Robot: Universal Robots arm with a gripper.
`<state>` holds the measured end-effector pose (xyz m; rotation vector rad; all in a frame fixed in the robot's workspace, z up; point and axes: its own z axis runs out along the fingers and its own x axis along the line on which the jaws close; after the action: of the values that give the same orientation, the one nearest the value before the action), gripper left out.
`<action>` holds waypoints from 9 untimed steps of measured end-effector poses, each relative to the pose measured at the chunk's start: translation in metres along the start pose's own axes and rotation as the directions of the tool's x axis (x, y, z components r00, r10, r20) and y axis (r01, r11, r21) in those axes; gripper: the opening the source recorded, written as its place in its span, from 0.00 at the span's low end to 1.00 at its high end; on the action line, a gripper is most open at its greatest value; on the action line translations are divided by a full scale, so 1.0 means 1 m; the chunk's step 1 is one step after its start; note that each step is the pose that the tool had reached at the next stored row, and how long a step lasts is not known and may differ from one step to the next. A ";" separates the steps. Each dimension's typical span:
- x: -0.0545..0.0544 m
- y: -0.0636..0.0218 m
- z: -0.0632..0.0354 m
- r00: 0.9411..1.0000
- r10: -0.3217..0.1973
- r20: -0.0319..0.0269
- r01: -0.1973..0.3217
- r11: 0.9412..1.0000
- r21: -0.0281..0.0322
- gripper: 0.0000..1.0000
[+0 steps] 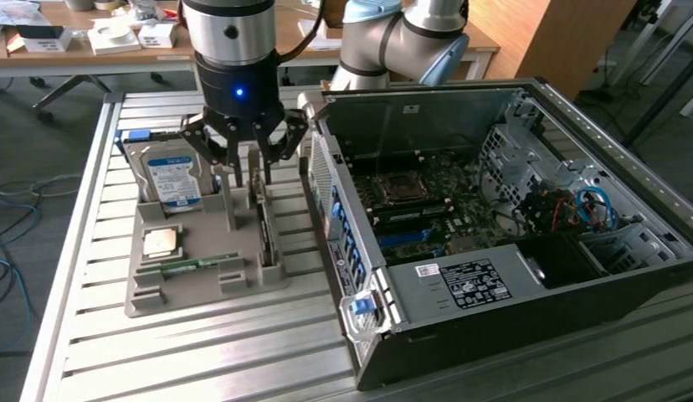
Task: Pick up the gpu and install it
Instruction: 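Pick up the gpu and move the gpu toward the slot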
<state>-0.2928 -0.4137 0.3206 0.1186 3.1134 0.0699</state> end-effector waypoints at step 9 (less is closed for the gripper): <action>-0.005 0.0002 0.0055 1.000 0.000 0.000 0.000 1.000 0.000 0.42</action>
<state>-0.2873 -0.4137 0.3153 0.1189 3.1137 0.0698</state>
